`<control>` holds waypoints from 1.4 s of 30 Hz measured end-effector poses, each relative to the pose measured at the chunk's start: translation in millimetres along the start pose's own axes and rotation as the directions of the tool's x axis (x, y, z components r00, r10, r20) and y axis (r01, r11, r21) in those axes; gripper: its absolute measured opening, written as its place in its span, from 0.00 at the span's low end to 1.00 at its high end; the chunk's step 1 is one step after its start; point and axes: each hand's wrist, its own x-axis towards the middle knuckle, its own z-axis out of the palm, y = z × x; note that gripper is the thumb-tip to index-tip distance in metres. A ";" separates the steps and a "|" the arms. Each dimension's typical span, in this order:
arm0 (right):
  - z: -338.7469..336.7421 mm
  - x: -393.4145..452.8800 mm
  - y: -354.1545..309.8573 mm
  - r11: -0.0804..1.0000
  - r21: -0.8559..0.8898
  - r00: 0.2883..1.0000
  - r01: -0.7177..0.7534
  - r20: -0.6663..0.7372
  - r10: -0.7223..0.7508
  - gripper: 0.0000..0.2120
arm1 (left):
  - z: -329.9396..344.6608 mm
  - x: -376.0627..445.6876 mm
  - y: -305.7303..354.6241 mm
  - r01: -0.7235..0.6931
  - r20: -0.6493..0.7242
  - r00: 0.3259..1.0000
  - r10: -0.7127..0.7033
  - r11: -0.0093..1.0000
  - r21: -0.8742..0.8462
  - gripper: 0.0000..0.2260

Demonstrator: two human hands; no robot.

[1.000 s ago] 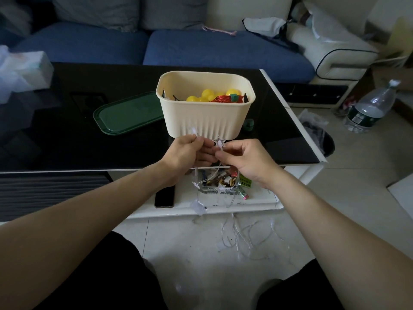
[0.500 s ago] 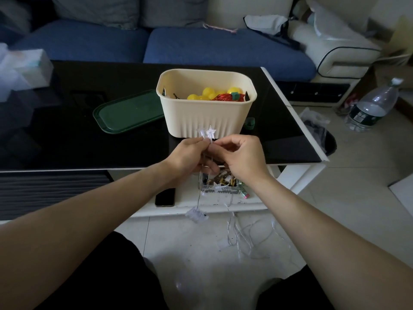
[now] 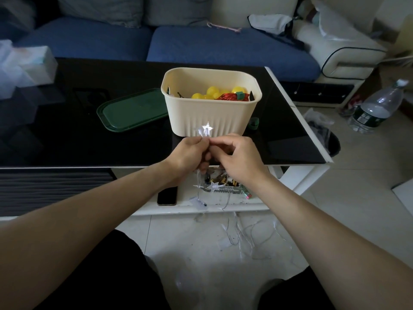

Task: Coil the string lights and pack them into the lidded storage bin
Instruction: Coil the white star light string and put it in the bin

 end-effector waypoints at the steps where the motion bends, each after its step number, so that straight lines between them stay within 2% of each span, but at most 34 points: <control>1: -1.1 0.5 -0.8 1.000 -0.025 1.000 0.006 0.027 -0.006 0.10 | -1.6 0.3 0.2 -0.003 -0.010 1.000 0.002 1.000 -0.007 0.13; 4: -3.0 -0.8 -6.2 1.000 -0.016 0.990 -0.006 0.139 0.008 0.16 | -3.6 2.5 0.7 -0.061 -0.114 0.992 0.060 0.998 0.000 0.16; 6: 0.9 -4.1 -11.3 1.000 -0.020 0.986 0.008 0.167 -0.005 0.20 | -0.7 2.7 3.2 -0.118 -0.183 0.976 0.120 0.993 0.024 0.16; 10: 7.6 -4.6 -11.5 0.999 -0.051 1.000 -0.016 0.011 0.017 0.25 | 3.3 3.6 9.2 -0.158 -0.254 0.957 0.143 0.987 -0.039 0.14; 12: -0.9 -1.2 -8.7 0.996 -0.073 0.997 -0.058 -0.051 0.055 0.23 | -3.5 7.2 8.4 -0.151 -0.271 0.956 0.114 0.981 -0.120 0.14; 17: -30.6 0.1 0.3 0.948 -0.297 0.979 -0.111 0.133 0.156 0.12 | -18.3 10.5 3.1 -0.140 -0.263 0.960 0.100 0.980 -0.140 0.14; 21: -37.9 2.4 4.3 0.933 -0.343 0.943 -0.105 0.264 0.203 0.15 | -17.4 12.2 0.9 -0.140 -0.299 0.947 0.116 0.988 -0.060 0.15; 24: -39.4 3.7 8.8 0.935 -0.295 0.866 -0.198 0.395 0.308 0.12 | -19.0 9.8 5.4 -0.139 -0.299 0.950 0.088 0.978 -0.155 0.15; 26: -42.7 1.6 15.4 0.932 -0.252 0.782 -0.261 0.510 0.357 0.04 | -20.5 8.6 8.8 -0.114 -0.261 0.964 0.040 0.954 -0.277 0.15; 27: -45.2 0.7 17.9 0.927 -0.232 0.741 -0.293 0.558 0.374 0.05 | -20.6 8.3 10.2 -0.099 -0.243 0.970 0.015 0.937 -0.336 0.15; 29: -50.1 0.9 21.7 0.907 -0.254 0.670 -0.335 0.613 0.419 0.20 | -21.3 8.3 11.6 -0.081 -0.230 0.973 -0.015 0.912 -0.401 0.14; 32: -55.9 0.5 20.4 0.888 -0.263 0.607 -0.377 0.654 0.451 0.21 | -21.4 8.2 13.1 -0.060 -0.221 0.974 -0.041 0.901 -0.429 0.15; 35: -66.6 2.2 17.1 0.856 -0.253 0.553 -0.451 0.673 0.491 0.31 | -23.1 7.5 13.1 -0.045 -0.199 0.979 -0.043 0.907 -0.420 0.15; 36: -70.8 2.6 17.2 0.847 -0.271 0.538 -0.456 0.675 0.505 0.30 | -23.8 7.8 12.4 -0.046 -0.196 0.980 -0.038 0.912 -0.408 0.15; 38: -79.7 2.9 19.8 0.833 -0.302 0.557 -0.463 0.632 0.539 0.22 | -24.8 8.3 11.0 -0.047 -0.204 0.978 -0.035 0.922 -0.384 0.14; 40: -87.5 2.0 24.8 0.820 -0.316 0.611 -0.478 0.550 0.569 0.13 | -25.5 8.5 10.0 -0.048 -0.224 0.974 -0.041 0.925 -0.377 0.14; 42: -92.5 0.9 28.2 0.811 -0.339 0.659 -0.477 0.473 0.585 0.12 | -26.6 8.9 9.1 -0.050 -0.239 0.970 -0.047 0.922 -0.384 0.14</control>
